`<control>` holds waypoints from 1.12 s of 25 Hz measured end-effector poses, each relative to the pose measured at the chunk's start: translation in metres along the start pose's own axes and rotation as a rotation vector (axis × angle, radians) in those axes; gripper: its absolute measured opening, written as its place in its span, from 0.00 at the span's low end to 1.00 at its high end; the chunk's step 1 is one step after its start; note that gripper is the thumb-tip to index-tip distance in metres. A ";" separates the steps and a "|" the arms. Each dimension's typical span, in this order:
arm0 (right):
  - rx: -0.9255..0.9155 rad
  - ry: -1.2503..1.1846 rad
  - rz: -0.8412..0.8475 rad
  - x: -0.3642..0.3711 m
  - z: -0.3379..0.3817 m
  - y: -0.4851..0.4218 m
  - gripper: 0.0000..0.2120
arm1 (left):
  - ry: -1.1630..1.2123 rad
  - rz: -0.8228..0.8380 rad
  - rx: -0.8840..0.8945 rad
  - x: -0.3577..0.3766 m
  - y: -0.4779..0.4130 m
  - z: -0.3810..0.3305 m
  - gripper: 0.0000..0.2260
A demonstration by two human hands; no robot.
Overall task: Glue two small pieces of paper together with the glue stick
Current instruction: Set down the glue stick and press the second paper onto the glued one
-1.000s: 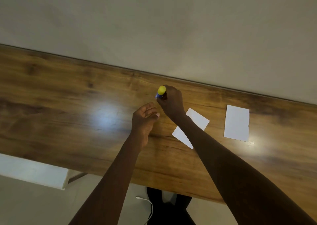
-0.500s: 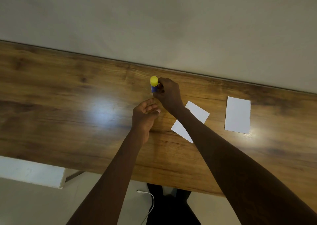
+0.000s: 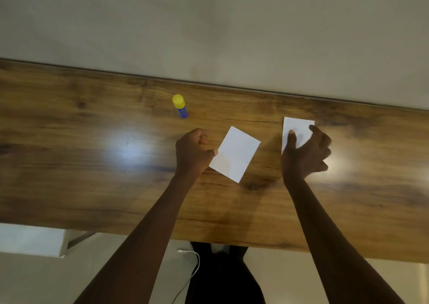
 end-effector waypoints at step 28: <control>0.068 -0.221 0.289 -0.009 -0.021 -0.027 0.14 | -0.365 -0.131 -0.018 0.056 0.002 -0.006 0.25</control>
Point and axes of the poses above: each hand's wrist, its own y-axis away from the middle knuckle, its own x-axis out of the palm, z = x × y, the point moved 6 cm from there along -y, towards the middle knuckle, and after that the axes turned 7 degrees about z, right-handed, at the moved point
